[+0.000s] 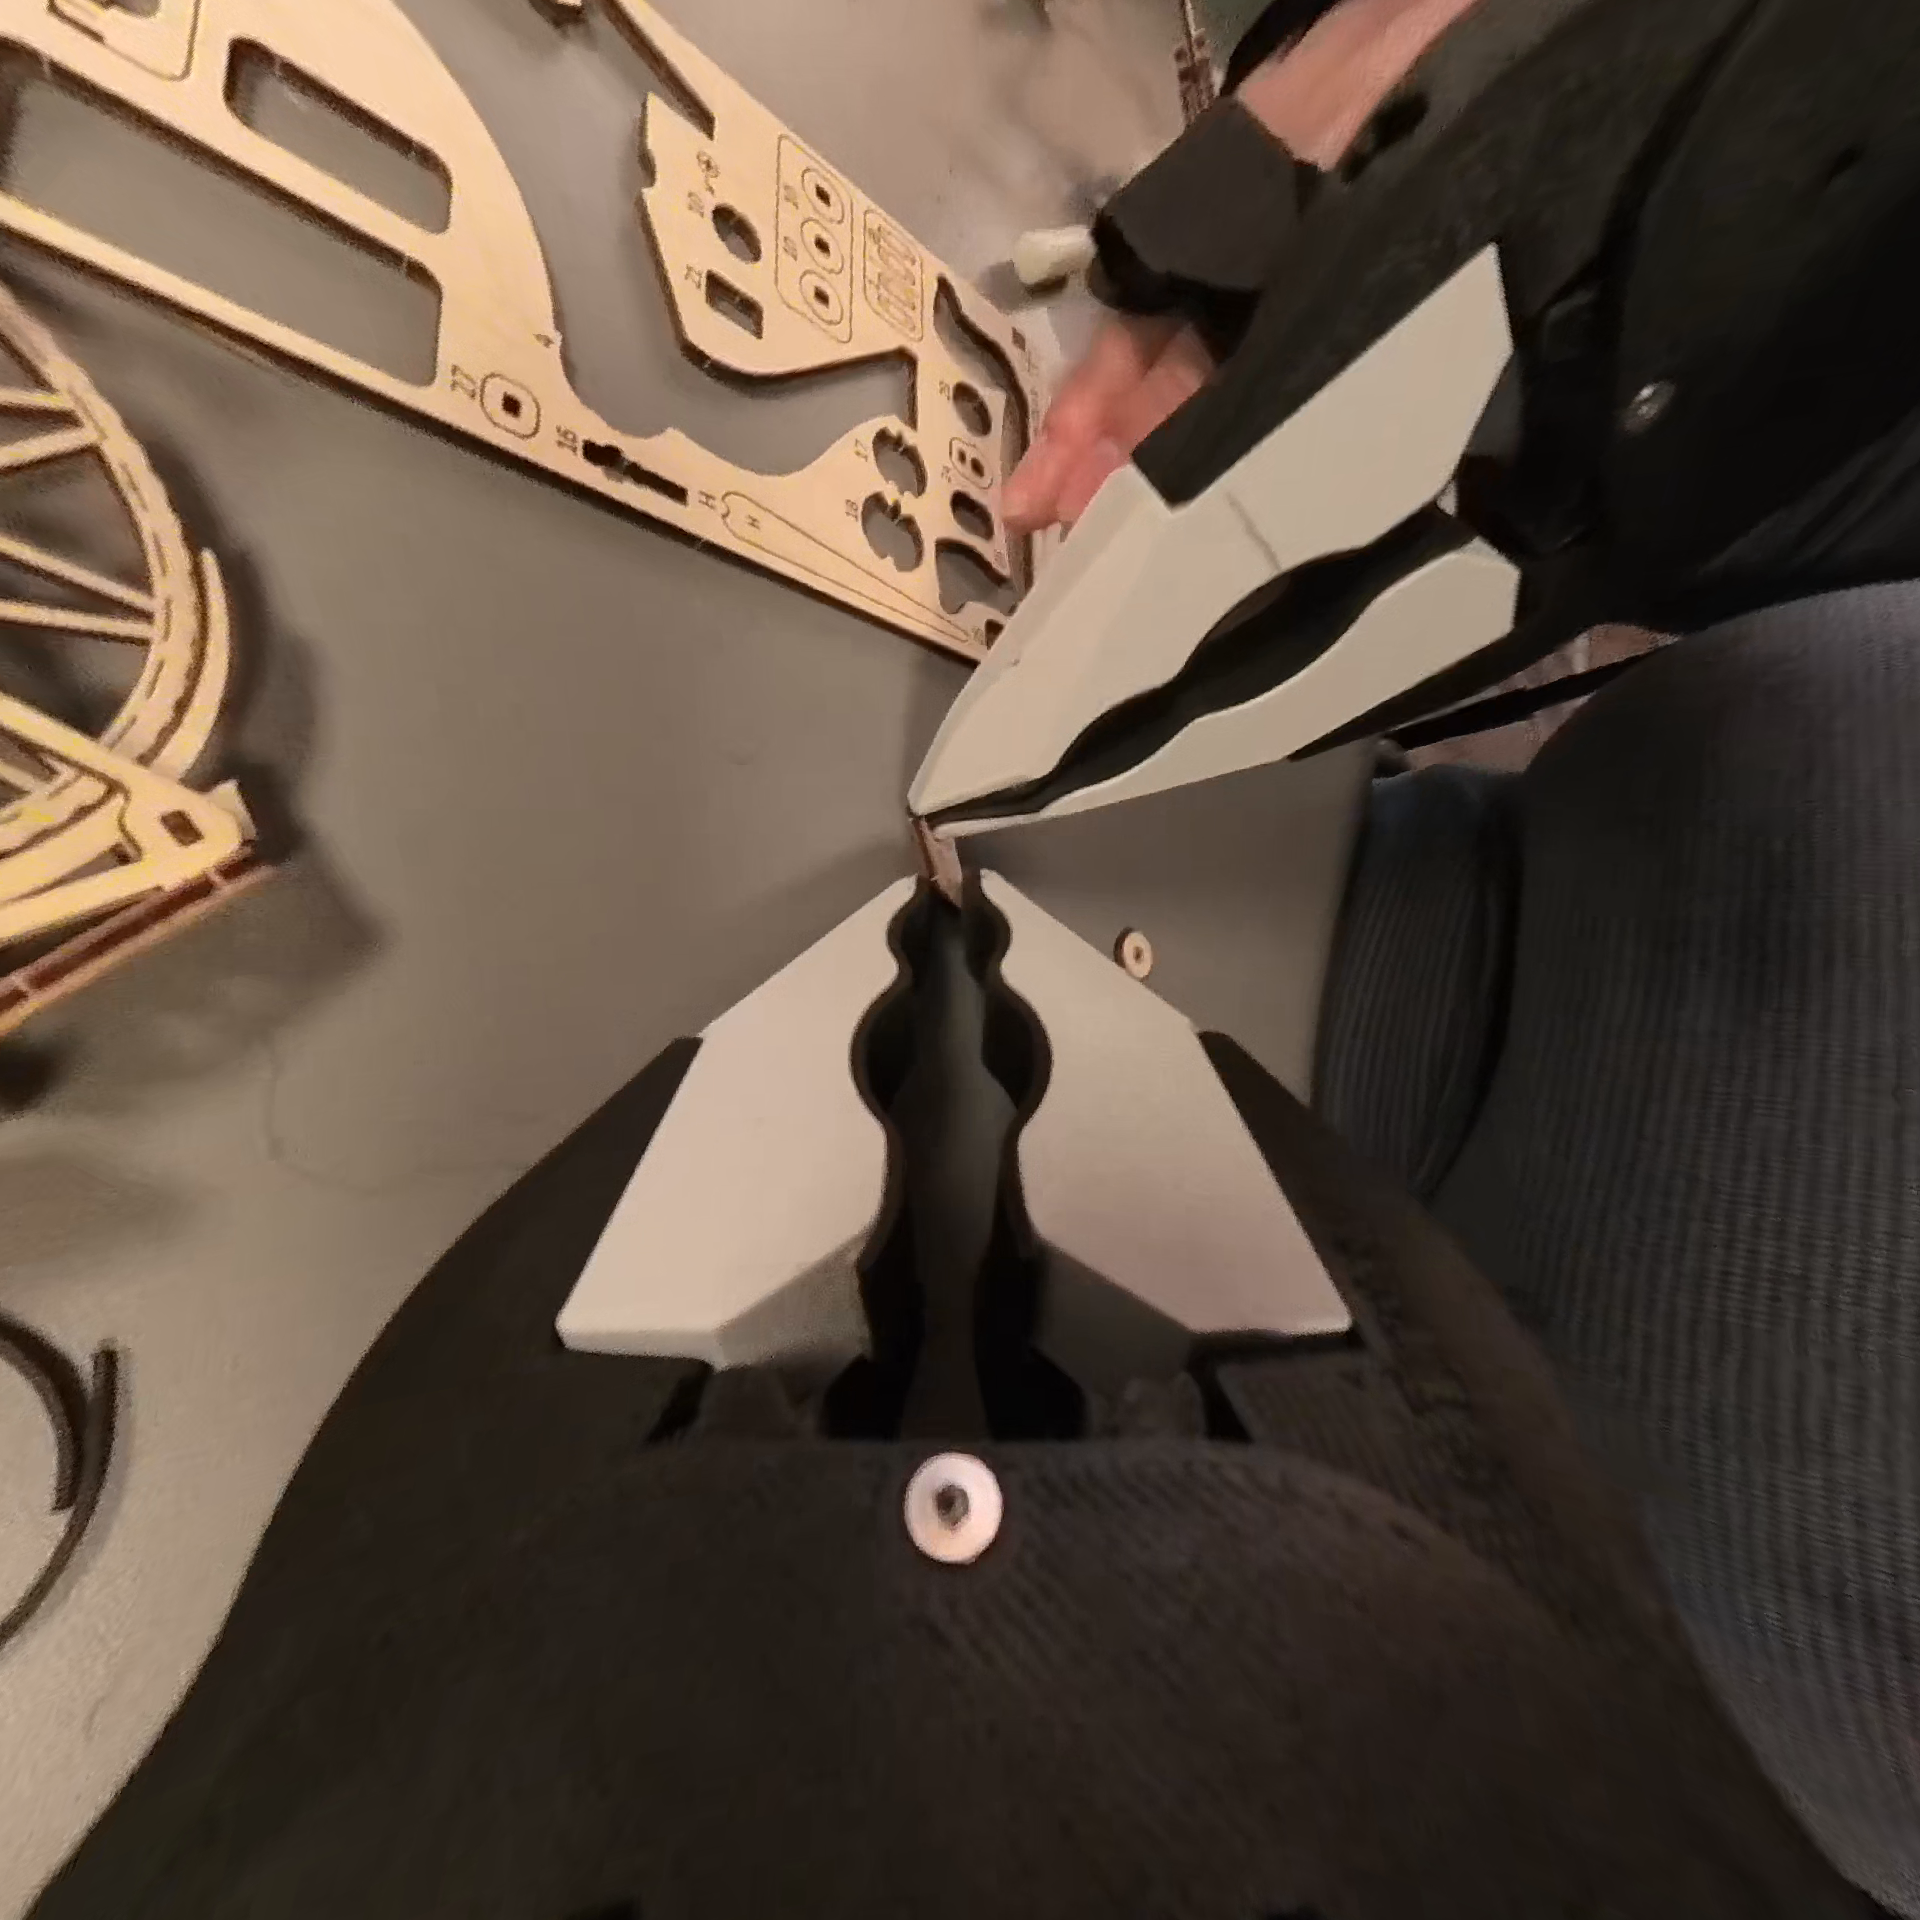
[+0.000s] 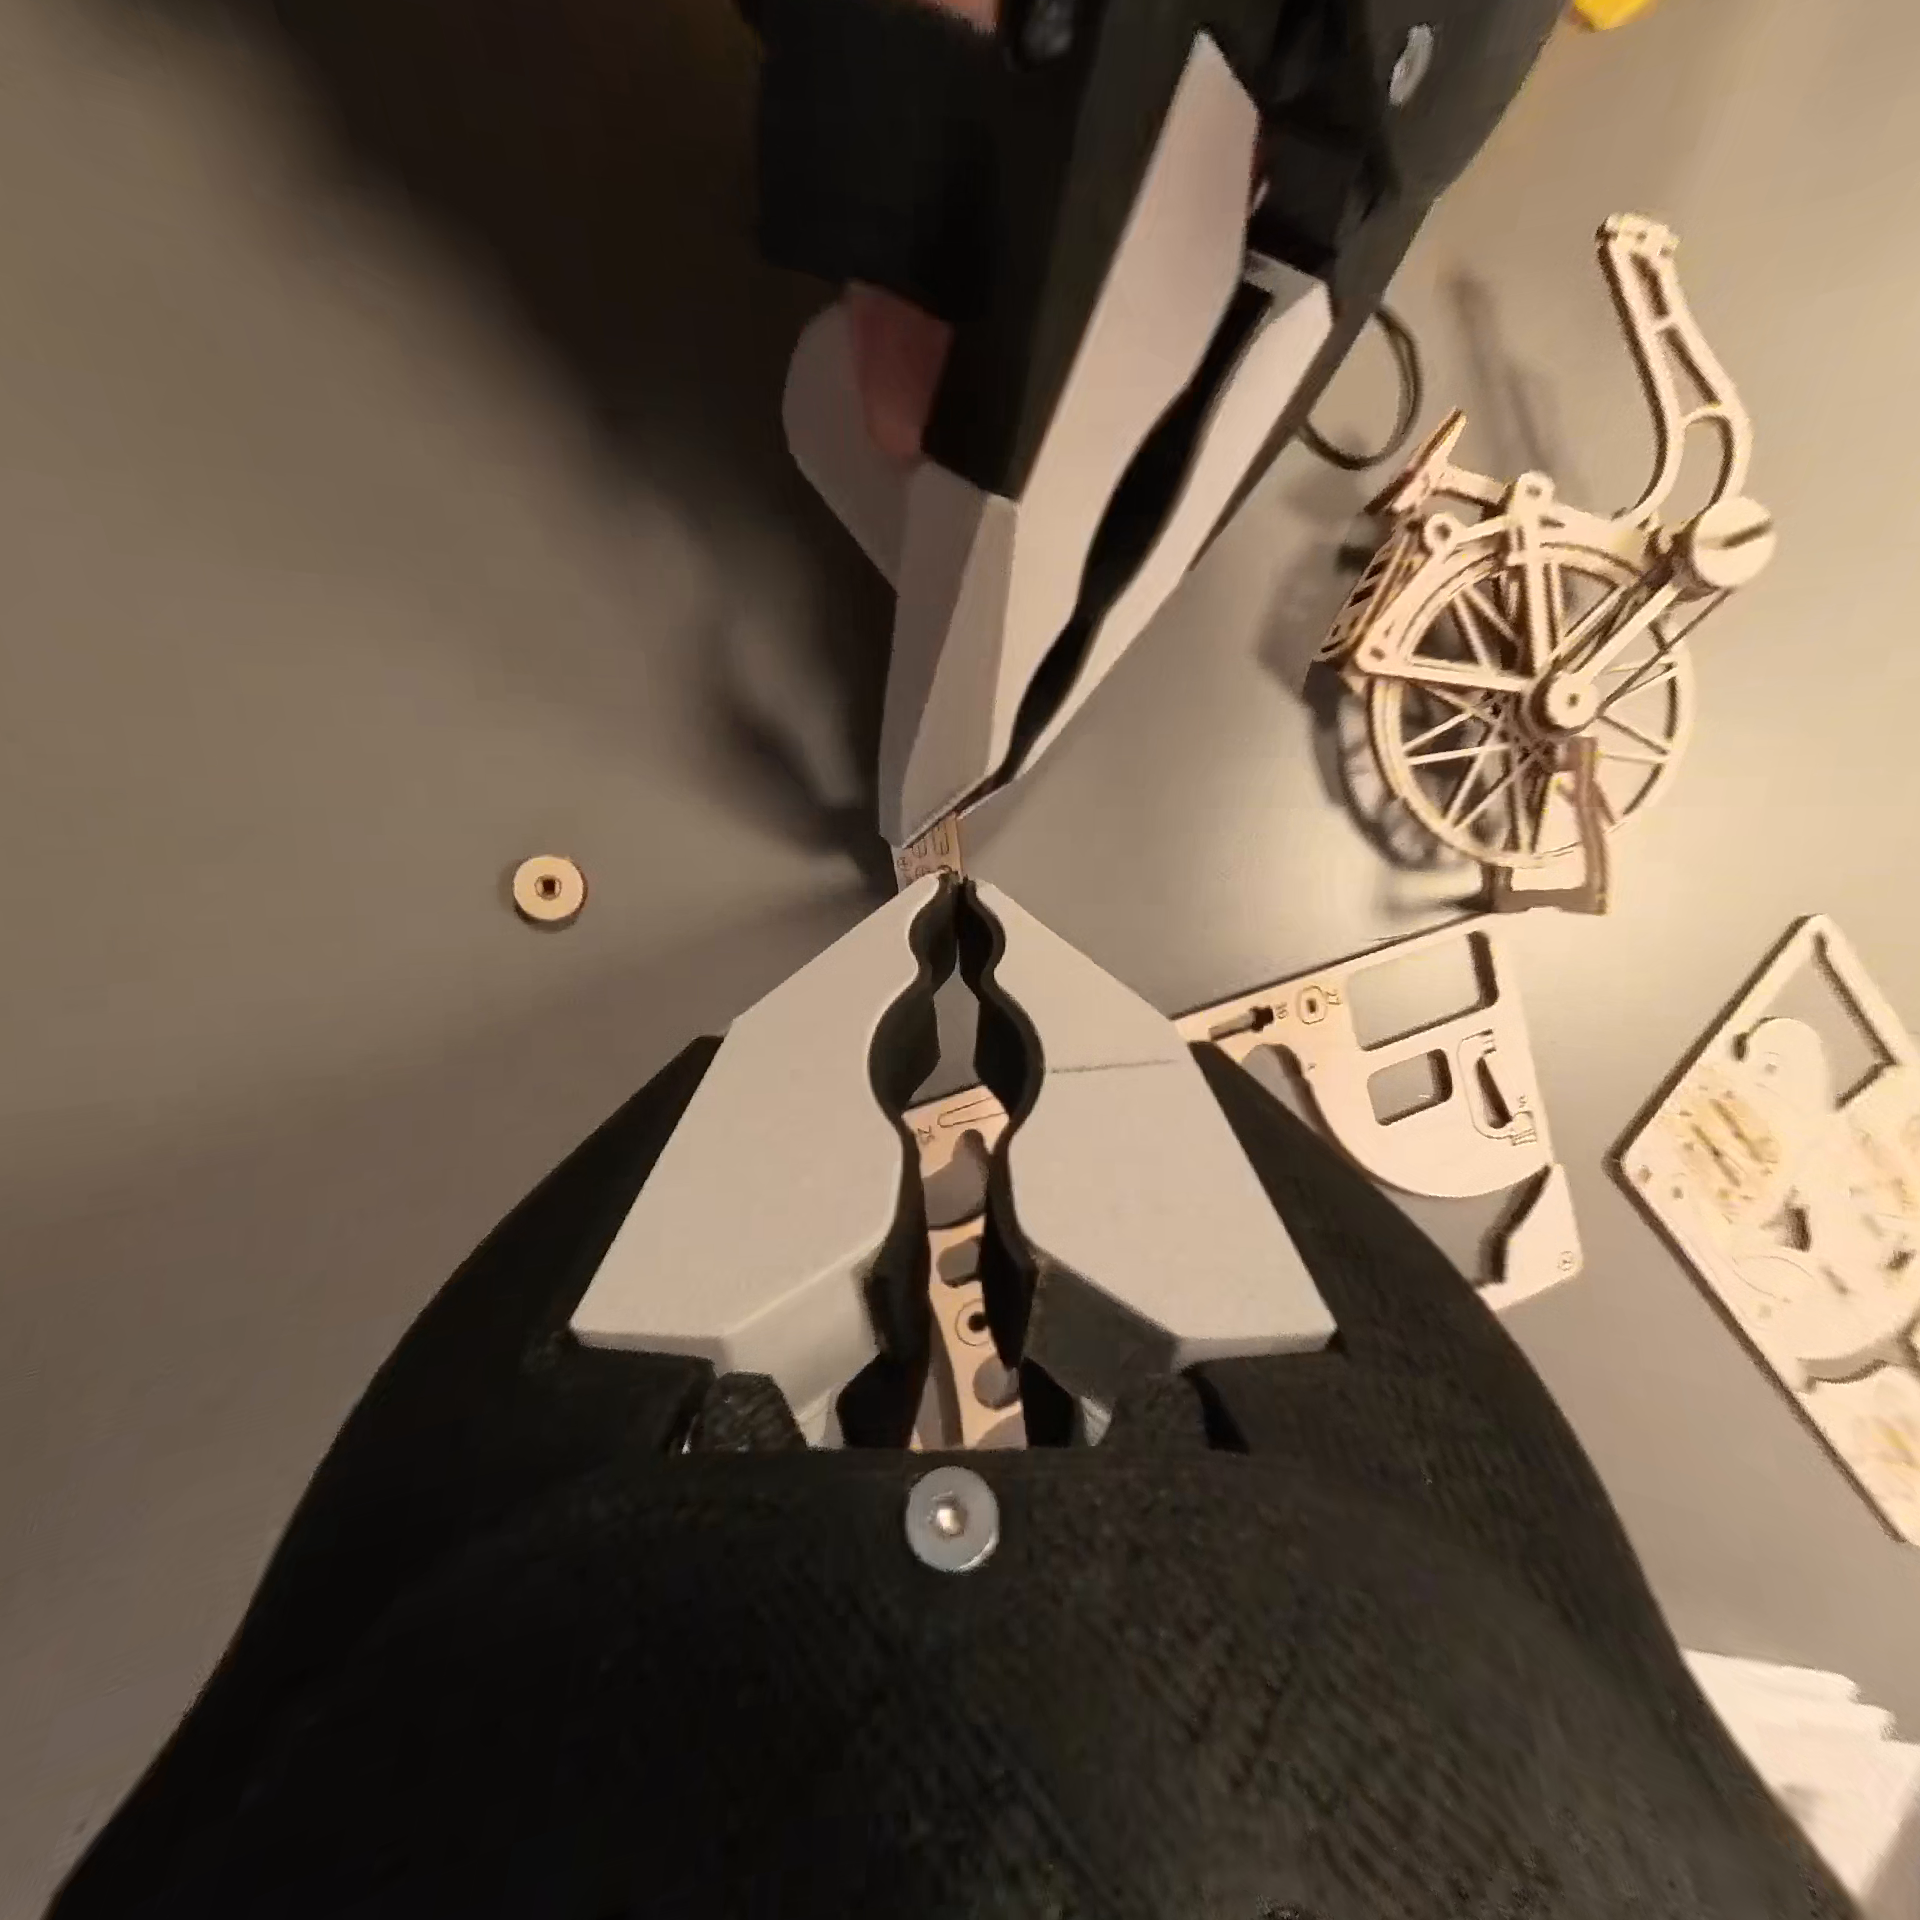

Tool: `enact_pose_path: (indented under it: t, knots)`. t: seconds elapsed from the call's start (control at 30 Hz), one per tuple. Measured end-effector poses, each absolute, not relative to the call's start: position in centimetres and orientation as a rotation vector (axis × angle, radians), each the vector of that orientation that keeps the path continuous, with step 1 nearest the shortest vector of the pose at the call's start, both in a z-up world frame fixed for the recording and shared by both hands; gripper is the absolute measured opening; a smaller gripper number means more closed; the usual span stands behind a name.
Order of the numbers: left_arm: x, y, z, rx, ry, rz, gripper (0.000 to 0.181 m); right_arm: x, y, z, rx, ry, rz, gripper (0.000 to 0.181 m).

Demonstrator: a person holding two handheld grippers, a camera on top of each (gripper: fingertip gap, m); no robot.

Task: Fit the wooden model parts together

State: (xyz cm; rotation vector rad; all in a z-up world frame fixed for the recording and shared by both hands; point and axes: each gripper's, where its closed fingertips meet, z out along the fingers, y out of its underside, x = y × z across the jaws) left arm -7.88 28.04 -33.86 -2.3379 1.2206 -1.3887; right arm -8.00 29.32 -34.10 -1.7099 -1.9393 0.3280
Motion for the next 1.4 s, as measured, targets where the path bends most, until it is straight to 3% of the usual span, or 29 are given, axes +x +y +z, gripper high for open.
enact_pose_path:
  t: [0.6, 0.77, 0.9, 1.07, 1.4]
  knots:
    - [-7.8, 28.1, -33.8, -2.299, 1.226, -1.363, 0.003, -8.3, 29.3, -34.3, -1.716, -2.012, 0.265, 0.0]
    - [-8.1, 28.6, -33.8, -2.31, 1.115, -1.414, 0.001, -8.2, 29.7, -33.6, -1.792, -1.802, 0.446, 0.0]
    - [-8.0, 28.4, -33.8, -2.265, 1.189, -1.37, 0.001, -7.2, 30.6, -32.3, -1.832, -1.614, 0.496, 0.014]
    - [-7.6, 27.9, -33.7, -2.002, 1.432, -1.131, 0.002, -7.2, 29.2, -31.6, -1.805, -1.522, 0.738, 0.02]
    - [-7.3, 26.9, -34.2, -1.381, 1.828, -0.532, 0.002, -7.2, 27.1, -32.9, -1.56, -1.74, 0.535, 0.012]
